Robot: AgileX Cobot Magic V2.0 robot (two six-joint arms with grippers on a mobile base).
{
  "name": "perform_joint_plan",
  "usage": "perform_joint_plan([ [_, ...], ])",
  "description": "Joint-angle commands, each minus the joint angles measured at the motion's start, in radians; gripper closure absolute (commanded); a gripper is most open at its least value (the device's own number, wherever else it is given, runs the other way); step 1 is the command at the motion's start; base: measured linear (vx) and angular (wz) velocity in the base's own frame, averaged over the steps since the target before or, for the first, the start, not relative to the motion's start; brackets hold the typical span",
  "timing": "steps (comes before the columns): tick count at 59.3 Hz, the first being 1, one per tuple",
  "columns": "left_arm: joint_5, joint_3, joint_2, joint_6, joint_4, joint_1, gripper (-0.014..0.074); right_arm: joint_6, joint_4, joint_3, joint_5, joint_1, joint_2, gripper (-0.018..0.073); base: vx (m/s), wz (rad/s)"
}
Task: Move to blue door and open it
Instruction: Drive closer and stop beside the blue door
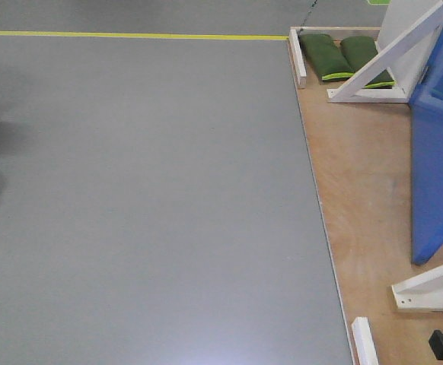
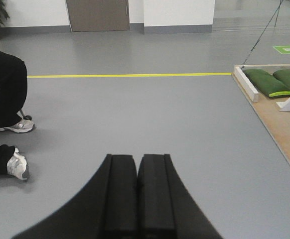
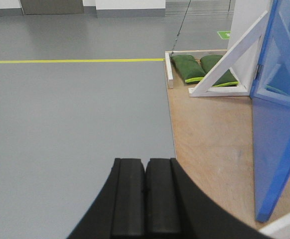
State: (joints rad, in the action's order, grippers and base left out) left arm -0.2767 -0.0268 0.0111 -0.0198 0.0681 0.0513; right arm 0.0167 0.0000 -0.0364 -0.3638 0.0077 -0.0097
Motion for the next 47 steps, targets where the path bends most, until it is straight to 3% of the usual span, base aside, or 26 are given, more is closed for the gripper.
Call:
perform_joint_plan([
  [1,0.085,0.025,0.016,-0.007,-0.002,-0.001,0.0524,-0.002,0.000,0.005,0.086,-0.001,-0.016,0.0561,0.41,-0.01],
  [47,0.086,0.027,0.016,-0.007,-0.002,-0.001,0.0524,-0.002,0.000,0.005,0.086,0.001,-0.017,0.0561,0.34,-0.05],
])
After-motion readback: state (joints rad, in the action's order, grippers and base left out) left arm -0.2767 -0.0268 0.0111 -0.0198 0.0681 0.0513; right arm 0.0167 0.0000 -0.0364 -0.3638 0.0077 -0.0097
